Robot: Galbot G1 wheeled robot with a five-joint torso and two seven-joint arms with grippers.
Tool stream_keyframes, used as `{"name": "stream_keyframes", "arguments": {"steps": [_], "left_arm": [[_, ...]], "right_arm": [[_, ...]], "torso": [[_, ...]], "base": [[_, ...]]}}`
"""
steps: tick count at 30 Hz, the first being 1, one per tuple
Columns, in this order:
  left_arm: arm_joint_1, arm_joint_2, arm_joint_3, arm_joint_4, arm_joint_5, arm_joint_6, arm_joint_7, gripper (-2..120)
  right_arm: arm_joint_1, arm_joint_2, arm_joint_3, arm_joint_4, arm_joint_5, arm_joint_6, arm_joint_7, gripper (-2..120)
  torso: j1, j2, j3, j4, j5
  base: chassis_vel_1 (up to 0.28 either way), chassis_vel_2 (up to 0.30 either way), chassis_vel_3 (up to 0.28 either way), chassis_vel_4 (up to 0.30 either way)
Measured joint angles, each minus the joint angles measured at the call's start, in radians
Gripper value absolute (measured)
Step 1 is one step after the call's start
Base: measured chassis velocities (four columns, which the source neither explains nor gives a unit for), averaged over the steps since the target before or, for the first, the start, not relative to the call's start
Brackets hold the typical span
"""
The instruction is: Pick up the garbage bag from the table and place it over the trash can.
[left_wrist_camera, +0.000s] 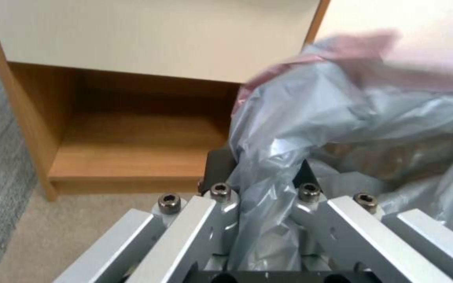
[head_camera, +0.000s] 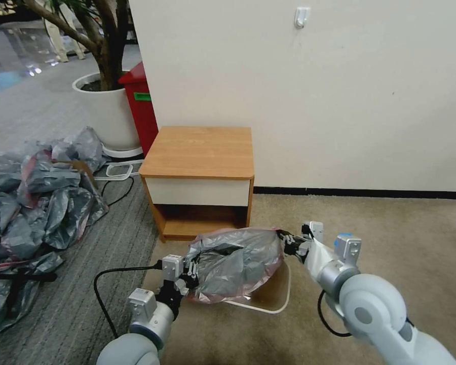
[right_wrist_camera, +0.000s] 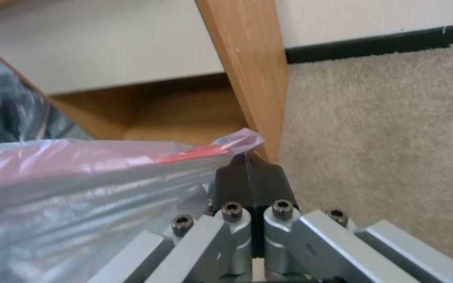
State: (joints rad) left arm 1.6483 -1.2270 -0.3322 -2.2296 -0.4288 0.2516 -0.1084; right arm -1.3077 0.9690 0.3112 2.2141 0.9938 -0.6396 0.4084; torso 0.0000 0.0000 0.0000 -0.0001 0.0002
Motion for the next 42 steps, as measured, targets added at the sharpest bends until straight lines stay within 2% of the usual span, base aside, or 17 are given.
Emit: {"name": "stream_keyframes", "arguments": {"steps": [7, 13, 16, 18, 20, 23, 24, 26, 28, 31, 33, 34, 36, 37, 39, 42], "left_arm": [[0.000, -0.010, -0.021, -0.002, -0.053, 0.012, 0.000, 7], [-0.003, -0.016, -0.022, -0.004, -0.099, 0.028, -0.002, 7], [-0.005, -0.016, -0.023, -0.003, -0.106, 0.031, -0.004, 7], [-0.012, -0.016, -0.025, 0.011, -0.113, 0.034, -0.009, 7], [-0.017, -0.016, -0.025, 0.019, -0.117, 0.037, -0.017, 7], [-0.034, -0.018, -0.019, 0.042, -0.134, 0.046, -0.042, 7], [-0.034, -0.018, -0.019, 0.042, -0.134, 0.046, -0.042, 7], [-0.054, -0.021, -0.011, 0.064, -0.160, 0.053, -0.074, 7], [-0.061, -0.021, -0.008, 0.070, -0.180, 0.058, -0.090, 7], [-0.077, -0.021, -0.007, 0.078, -0.238, 0.070, -0.136, 7], [-0.079, -0.021, -0.007, 0.078, -0.252, 0.073, -0.146, 7], [-0.085, -0.020, -0.009, 0.078, -0.280, 0.081, -0.167, 7], [-0.087, -0.020, -0.009, 0.077, -0.291, 0.084, -0.175, 7], [-0.091, -0.017, -0.010, 0.074, -0.305, 0.087, -0.186, 7], [-0.092, -0.016, -0.012, 0.072, -0.309, 0.087, -0.190, 7], [-0.094, -0.012, -0.015, 0.057, -0.309, 0.087, -0.195, 7]], "right_arm": [[-0.013, -0.039, 0.055, 0.006, 0.046, -0.065, -0.024, 0], [-0.016, -0.042, 0.080, 0.007, 0.098, -0.070, -0.021, 0], [-0.021, -0.041, 0.096, 0.014, 0.113, -0.070, -0.020, 4], [-0.036, -0.042, 0.129, 0.046, 0.147, -0.068, -0.010, 15], [-0.044, -0.043, 0.140, 0.066, 0.167, -0.066, 0.005, 18], [-0.060, -0.045, 0.157, 0.124, 0.228, -0.062, 0.060, 32], [-0.060, -0.045, 0.157, 0.124, 0.228, -0.062, 0.060, 32], [-0.072, -0.043, 0.157, 0.182, 0.253, -0.046, 0.113, 45], [-0.075, -0.039, 0.152, 0.204, 0.262, -0.034, 0.133, 48], [-0.094, -0.016, 0.122, 0.282, 0.313, -0.003, 0.196, 64], [-0.104, -0.008, 0.111, 0.287, 0.319, 0.003, 0.200, 67], [-0.126, 0.012, 0.090, 0.291, 0.327, 0.009, 0.195, 74], [-0.134, 0.020, 0.084, 0.292, 0.328, 0.009, 0.183, 76], [-0.150, 0.038, 0.064, 0.292, 0.316, 0.005, 0.146, 84], [-0.156, 0.049, 0.050, 0.292, 0.304, -0.003, 0.125, 88], [-0.158, 0.073, 0.013, 0.292, 0.293, -0.053, 0.087, 99]], "torso": [[0.000, 0.000, 0.000, 0.0000, -0.0001], [0.000, 0.000, 0.000, 0.0000, 0.0000], [0.000, 0.000, 0.000, 0.0001, 0.0000], [0.000, 0.000, 0.000, 0.0000, -0.0002], [0.000, 0.000, 0.000, 0.0000, -0.0002], [0.000, 0.000, 0.000, 0.0000, -0.0003], [0.000, 0.000, 0.000, 0.0000, -0.0003], [0.000, 0.000, 0.000, 0.0000, -0.0003], [0.000, 0.000, 0.000, 0.0000, -0.0002], [0.000, 0.000, 0.000, 0.0001, -0.0005], [0.000, 0.000, 0.000, 0.0001, -0.0004], [0.000, 0.000, 0.000, 0.0000, -0.0002], [0.000, 0.000, 0.000, 0.0000, -0.0002], [0.000, 0.000, 0.000, -0.0001, -0.0003], [0.000, 0.000, 0.000, 0.0000, -0.0003], [0.000, 0.000, 0.000, 0.0001, -0.0003]], "base": [[0.000, 0.000, 0.000, 0.000], [0.000, 0.000, 0.000, 0.000], [0.000, 0.000, 0.000, 0.000], [0.000, 0.000, 0.000, 0.000], [0.000, 0.000, 0.000, 0.000], [0.000, 0.000, 0.000, 0.000], [0.000, 0.000, 0.000, 0.000], [0.000, 0.000, 0.000, 0.000], [0.000, 0.000, 0.000, 0.000], [0.000, 0.000, 0.000, 0.000], [0.000, 0.000, 0.000, 0.000], [0.000, 0.000, 0.000, 0.000], [0.000, 0.000, 0.000, 0.000], [0.000, 0.000, 0.000, 0.000], [0.000, 0.000, 0.000, 0.000], [0.000, 0.000, 0.000, 0.000]]}}
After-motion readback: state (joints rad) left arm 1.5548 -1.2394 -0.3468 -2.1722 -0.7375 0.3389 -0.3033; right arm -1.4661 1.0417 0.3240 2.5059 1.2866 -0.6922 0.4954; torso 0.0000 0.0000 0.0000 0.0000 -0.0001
